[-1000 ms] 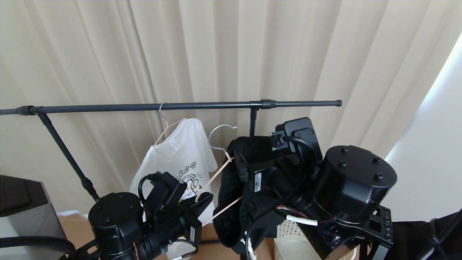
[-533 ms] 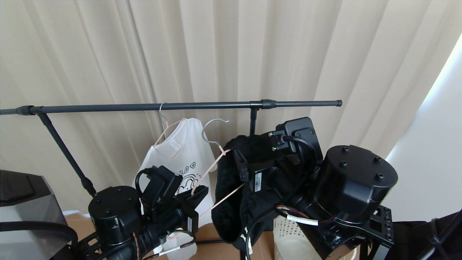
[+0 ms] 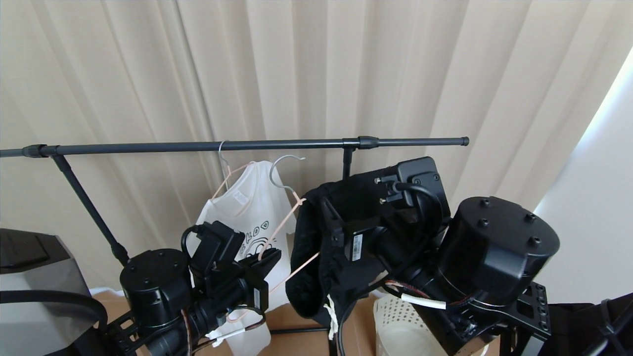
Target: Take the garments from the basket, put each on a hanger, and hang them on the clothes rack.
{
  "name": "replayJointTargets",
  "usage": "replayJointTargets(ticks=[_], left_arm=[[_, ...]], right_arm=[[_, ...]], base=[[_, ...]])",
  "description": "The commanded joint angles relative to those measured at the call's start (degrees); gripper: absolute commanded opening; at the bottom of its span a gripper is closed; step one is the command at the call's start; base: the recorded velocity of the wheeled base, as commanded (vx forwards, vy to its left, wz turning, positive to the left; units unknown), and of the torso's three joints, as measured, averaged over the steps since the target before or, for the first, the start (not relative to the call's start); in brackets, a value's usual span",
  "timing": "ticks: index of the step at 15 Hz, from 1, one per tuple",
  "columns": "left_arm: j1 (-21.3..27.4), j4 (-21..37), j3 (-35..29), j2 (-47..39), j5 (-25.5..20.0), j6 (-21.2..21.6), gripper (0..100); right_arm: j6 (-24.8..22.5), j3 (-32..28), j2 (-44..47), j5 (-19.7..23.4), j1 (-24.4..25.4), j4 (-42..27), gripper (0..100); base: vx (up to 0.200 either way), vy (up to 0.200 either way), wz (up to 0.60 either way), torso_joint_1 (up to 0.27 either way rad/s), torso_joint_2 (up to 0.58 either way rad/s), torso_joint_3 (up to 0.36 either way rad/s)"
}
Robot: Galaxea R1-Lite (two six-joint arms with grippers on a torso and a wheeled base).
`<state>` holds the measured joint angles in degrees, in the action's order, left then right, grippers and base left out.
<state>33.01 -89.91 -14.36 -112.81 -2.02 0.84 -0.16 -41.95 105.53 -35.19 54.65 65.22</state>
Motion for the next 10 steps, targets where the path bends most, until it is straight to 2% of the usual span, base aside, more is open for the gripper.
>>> replayJointTargets(ticks=[1, 2, 3, 5, 6, 7, 8, 10], left_arm=[[-0.4, -0.1, 0.6, 0.0, -0.3, 0.1, 0], [-0.8, -0.1, 0.9, 0.1, -0.9, 0.3, 0], [-1.5, -0.1, 1.7, 0.5, -2.5, 0.4, 0], [-3.5, -0.1, 2.7, 0.6, -5.3, 0.7, 0], [-4.3, -0.1, 3.2, 0.6, -6.2, 0.8, 0], [-5.1, -0.1, 3.7, 0.5, -7.1, 2.0, 0], [-5.2, -0.1, 4.2, 0.5, -7.8, 3.0, 0], [-5.2, -0.1, 4.3, 0.4, -7.7, 3.3, 0]], right_arm=[[0.0, 1.4, -2.6, 0.8, -2.2, 0.0, 100], [0.0, 2.6, -3.8, 2.8, -3.6, 0.0, 100], [-0.5, 5.0, -6.9, 7.0, -6.3, -0.5, 100], [-3.6, 8.1, -11.4, 16.4, -11.7, -4.1, 100], [-6.5, 9.1, -14.6, 22.5, -14.0, -8.0, 100], [-10.5, 8.4, -19.2, 28.7, -16.8, -16.1, 100], [-12.4, 7.4, -22.1, 31.9, -18.5, -23.6, 100], [-12.9, 6.4, -26.5, 33.6, -18.3, -34.9, 100]], base=[[0.0, 0.0, 0.0, 0.0, 0.0, 0.0], [0.0, 0.0, 0.0, 0.0, 0.0, 0.0], [0.0, 0.0, 0.0, 0.0, 0.0, 0.0], [0.0, 0.0, 0.0, 0.0, 0.0, 0.0], [0.0, 0.0, 0.0, 0.0, 0.0, 0.0], [0.0, 0.0, 0.0, 0.0, 0.0, 0.0], [0.0, 0.0, 0.0, 0.0, 0.0, 0.0], [0.0, 0.0, 0.0, 0.0, 0.0, 0.0]])
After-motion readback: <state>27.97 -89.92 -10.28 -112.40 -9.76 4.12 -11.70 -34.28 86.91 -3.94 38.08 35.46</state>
